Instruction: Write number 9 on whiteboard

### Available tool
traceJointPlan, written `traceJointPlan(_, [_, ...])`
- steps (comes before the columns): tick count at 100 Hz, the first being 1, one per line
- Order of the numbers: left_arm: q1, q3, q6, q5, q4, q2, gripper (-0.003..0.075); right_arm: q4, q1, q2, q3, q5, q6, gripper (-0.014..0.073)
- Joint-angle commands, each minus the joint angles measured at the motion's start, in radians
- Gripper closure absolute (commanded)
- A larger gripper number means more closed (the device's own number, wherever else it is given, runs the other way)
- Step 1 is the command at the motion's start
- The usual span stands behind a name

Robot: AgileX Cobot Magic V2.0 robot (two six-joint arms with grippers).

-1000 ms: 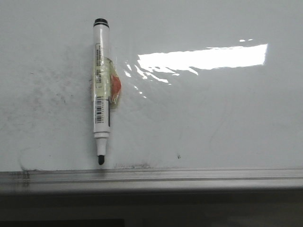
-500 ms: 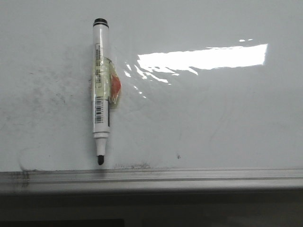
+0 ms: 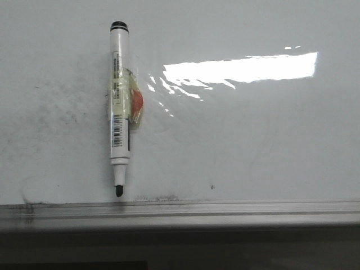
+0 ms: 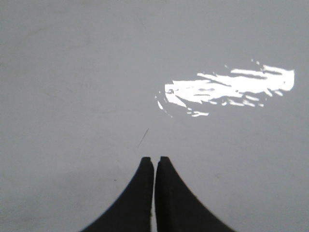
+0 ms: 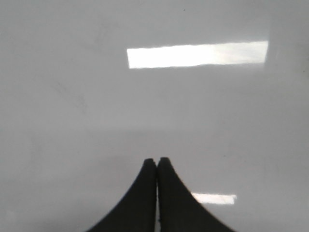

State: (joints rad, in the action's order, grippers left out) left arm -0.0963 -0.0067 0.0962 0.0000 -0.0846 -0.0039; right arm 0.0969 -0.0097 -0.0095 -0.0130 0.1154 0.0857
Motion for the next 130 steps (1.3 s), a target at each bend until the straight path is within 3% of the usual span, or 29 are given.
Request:
traceJointPlan(1, [0.001,0.029,-0.015,-0.089,-0.040,-0.028,0.0741,-0.027,-0.003,-0.022,0.003,-0.076,-0.006,0.0657])
traceJointPlan(19, [-0.014,-0.059,-0.017,-0.011,-0.070,0.027,0.0741,-0.114,0.011,0.006,0.047,0.002,-0.006,0.0657])
traceJointPlan(33, [-0.122,-0.142,0.025,0.056,-0.070,0.154,0.0741,-0.179,0.061,0.051,0.062,-0.054,-0.006,0.0657])
traceJointPlan(62, [-0.603,-0.156,0.025,-0.163,-0.112,0.447,0.0737,-0.193,0.171,0.066,0.096,-0.131,-0.006,0.0657])
traceJointPlan(74, [-0.788,-0.156,0.025,-0.278,-0.114,0.522,0.0638,-0.193,0.179,0.066,0.096,-0.115,-0.006,0.0657])
traceJointPlan(87, [-0.927,-0.156,0.025,-0.418,-0.170,0.589,0.0440,-0.193,0.179,0.066,0.096,-0.115,-0.006,0.0657])
traceJointPlan(92, [-0.956,-0.156,0.023,-0.457,-0.243,0.622,0.0367,-0.193,0.179,0.066,0.096,-0.115,-0.006,0.0657])
traceJointPlan(101, [-0.985,-0.158,0.023,-0.492,-0.329,0.679,0.0309,-0.193,0.179,0.066,0.096,-0.115,-0.006,0.0657])
traceJointPlan(130, [-0.992,-0.241,-0.177,-0.482,-0.340,0.895,0.0310,-0.193,0.179,0.066,0.096,-0.115,-0.006,0.0657])
